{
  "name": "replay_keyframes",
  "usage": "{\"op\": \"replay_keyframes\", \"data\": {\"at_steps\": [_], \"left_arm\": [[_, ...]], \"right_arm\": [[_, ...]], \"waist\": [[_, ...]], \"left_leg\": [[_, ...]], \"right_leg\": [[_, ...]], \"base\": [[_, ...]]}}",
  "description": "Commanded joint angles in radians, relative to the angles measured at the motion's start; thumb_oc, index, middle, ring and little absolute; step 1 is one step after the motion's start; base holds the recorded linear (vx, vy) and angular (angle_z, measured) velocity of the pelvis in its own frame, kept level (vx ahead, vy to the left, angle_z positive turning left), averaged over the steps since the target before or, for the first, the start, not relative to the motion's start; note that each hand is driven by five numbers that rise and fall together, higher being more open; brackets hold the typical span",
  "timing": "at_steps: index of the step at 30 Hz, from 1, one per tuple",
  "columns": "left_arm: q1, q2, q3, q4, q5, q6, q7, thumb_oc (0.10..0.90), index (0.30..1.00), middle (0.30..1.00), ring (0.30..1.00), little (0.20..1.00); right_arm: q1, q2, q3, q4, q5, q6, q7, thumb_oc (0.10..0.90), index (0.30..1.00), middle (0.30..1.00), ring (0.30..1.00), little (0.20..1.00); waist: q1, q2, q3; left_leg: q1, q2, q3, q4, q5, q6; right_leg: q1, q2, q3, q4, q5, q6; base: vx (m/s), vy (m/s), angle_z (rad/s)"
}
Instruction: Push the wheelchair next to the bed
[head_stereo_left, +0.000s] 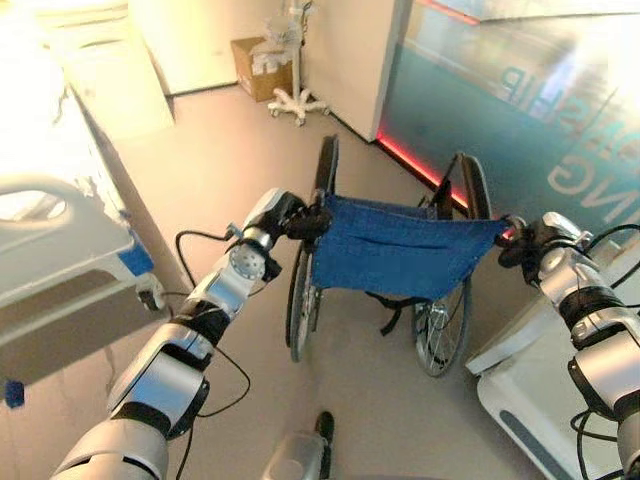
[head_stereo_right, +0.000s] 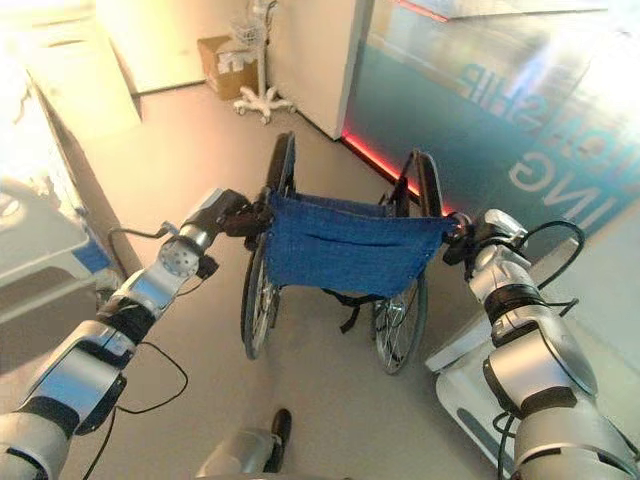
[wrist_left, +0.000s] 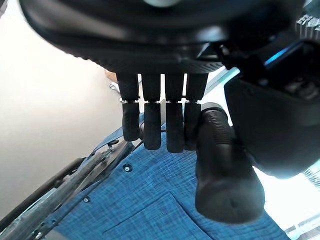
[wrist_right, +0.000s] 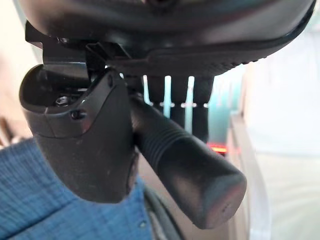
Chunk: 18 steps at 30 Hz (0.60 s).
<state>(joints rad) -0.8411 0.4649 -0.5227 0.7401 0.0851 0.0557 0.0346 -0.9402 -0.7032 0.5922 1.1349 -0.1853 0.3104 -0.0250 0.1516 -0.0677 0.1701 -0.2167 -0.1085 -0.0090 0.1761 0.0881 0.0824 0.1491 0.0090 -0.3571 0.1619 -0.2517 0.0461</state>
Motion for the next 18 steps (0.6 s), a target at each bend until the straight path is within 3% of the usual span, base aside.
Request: {"op": "replay_keyframes", "data": {"at_steps": [1, 4, 5, 7, 8, 12, 16, 17, 18], "left_arm": [[0.097, 0.081, -0.087, 0.062, 0.173, 0.031, -0.046, 0.4, 0.3, 0.3, 0.3, 0.3], [0.054, 0.1, -0.102, 0.066, 0.153, 0.019, -0.058, 0.4, 0.3, 0.3, 0.3, 0.3], [0.031, 0.106, -0.109, 0.07, 0.139, 0.014, -0.069, 0.4, 0.3, 0.3, 0.3, 0.3], [0.015, 0.116, -0.112, 0.071, 0.13, 0.012, -0.08, 0.4, 0.3, 0.3, 0.3, 0.3], [0.004, 0.123, -0.113, 0.068, 0.128, 0.008, -0.092, 0.4, 0.3, 0.3, 0.3, 0.3], [-0.006, 0.134, -0.119, 0.069, 0.13, 0.002, -0.104, 0.4, 0.3, 0.3, 0.3, 0.3], [-0.019, 0.144, -0.132, 0.069, 0.131, -0.006, -0.113, 0.4, 0.3, 0.3, 0.3, 0.3], [-0.024, 0.146, -0.144, 0.071, 0.135, -0.009, -0.112, 0.4, 0.3, 0.3, 0.3, 0.3], [-0.02, 0.144, -0.142, 0.07, 0.138, -0.008, -0.113, 0.4, 0.3, 0.3, 0.3, 0.3]], "right_arm": [[-0.164, 0.082, 0.132, -0.202, -0.128, -0.373, -0.001, 0.4, 0.3, 0.3, 0.3, 0.3], [-0.176, 0.077, 0.136, -0.212, -0.128, -0.359, -0.01, 0.4, 0.3, 0.3, 0.3, 0.3], [-0.18, 0.076, 0.14, -0.215, -0.128, -0.355, -0.012, 0.4, 0.3, 0.3, 0.3, 0.3], [-0.183, 0.071, 0.146, -0.228, -0.12, -0.346, -0.012, 0.4, 0.3, 0.3, 0.3, 0.3], [-0.182, 0.068, 0.148, -0.246, -0.116, -0.329, -0.011, 0.4, 0.3, 0.3, 0.3, 0.3], [-0.189, 0.06, 0.163, -0.301, -0.082, -0.274, 0.001, 0.4, 0.3, 0.3, 0.3, 0.3], [-0.2, 0.036, 0.18, -0.334, -0.036, -0.236, 0.005, 0.4, 0.3, 0.3, 0.3, 0.3], [-0.211, 0.022, 0.195, -0.345, -0.01, -0.218, 0.012, 0.4, 0.3, 0.3, 0.3, 0.3], [-0.213, 0.018, 0.192, -0.345, -0.009, -0.217, 0.022, 0.4, 0.3, 0.3, 0.3, 0.3]], "waist": [[0.113, -0.019, 0.085], [0.073, -0.01, 0.116], [0.055, -0.013, 0.128], [0.041, -0.016, 0.138], [0.03, -0.023, 0.144], [0.008, -0.046, 0.146], [-0.008, -0.06, 0.143], [-0.017, -0.056, 0.139], [-0.02, -0.056, 0.137]], "left_leg": [[0.0, -0.001, 0.021, 0.045, -0.13, -0.004], [0.022, 0.022, -0.034, 0.059, -0.153, -0.019], [0.029, 0.03, -0.05, 0.077, -0.178, -0.026], [0.037, 0.041, -0.059, 0.089, -0.2, -0.034], [0.043, 0.049, -0.076, 0.106, -0.226, -0.045], [0.063, 0.098, -0.112, 0.149, -0.293, -0.081], [0.067, 0.157, -0.155, 0.148, -0.311, -0.109], [0.062, 0.19, -0.175, 0.14, -0.298, -0.116], [0.062, 0.208, -0.174, 0.139, -0.288, -0.118]], "right_leg": [[-0.033, -0.085, 0.11, 0.085, 0.189, 0.064], [-0.117, -0.154, 0.175, 0.018, 0.228, 0.082], [-0.152, -0.202, 0.21, -0.022, 0.28, 0.096], [-0.177, -0.232, 0.236, -0.047, 0.321, 0.107], [-0.201, -0.262, 0.264, -0.081, 0.367, 0.12], [-0.249, -0.322, 0.298, -0.165, 0.434, 0.146], [-0.275, -0.317, 0.344, -0.146, 0.425, 0.156], [-0.291, -0.278, 0.357, -0.071, 0.361, 0.15], [-0.298, -0.271, 0.345, -0.042, 0.339, 0.15]], "base": [[0.15, -0.18, 0.15], [0.13, -0.248, 0.09], [0.13, -0.245, -0.03], [0.18, -0.304, -0.15], [0.21, -0.348, 0.03], [0.31, -0.521, 0.93], [0.25, -0.577, 0.49], [0.2, -0.513, 0.62], [0.28, -0.656, 0.69]]}}
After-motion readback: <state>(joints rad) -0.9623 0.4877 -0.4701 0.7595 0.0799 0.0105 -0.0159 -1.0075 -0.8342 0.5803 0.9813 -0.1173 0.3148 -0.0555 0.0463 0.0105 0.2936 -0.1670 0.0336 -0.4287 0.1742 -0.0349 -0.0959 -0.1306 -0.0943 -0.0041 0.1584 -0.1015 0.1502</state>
